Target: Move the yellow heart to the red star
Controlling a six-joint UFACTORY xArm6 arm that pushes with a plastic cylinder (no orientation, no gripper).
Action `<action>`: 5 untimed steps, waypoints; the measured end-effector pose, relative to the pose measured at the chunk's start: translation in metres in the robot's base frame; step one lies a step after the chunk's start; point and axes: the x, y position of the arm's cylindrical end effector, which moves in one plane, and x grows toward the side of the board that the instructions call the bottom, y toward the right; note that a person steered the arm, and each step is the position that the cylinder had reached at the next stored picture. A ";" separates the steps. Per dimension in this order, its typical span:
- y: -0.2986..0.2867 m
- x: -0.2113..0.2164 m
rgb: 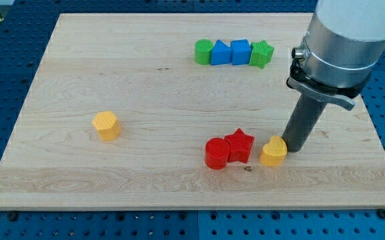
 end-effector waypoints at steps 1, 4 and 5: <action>-0.001 0.000; 0.020 0.011; 0.013 0.010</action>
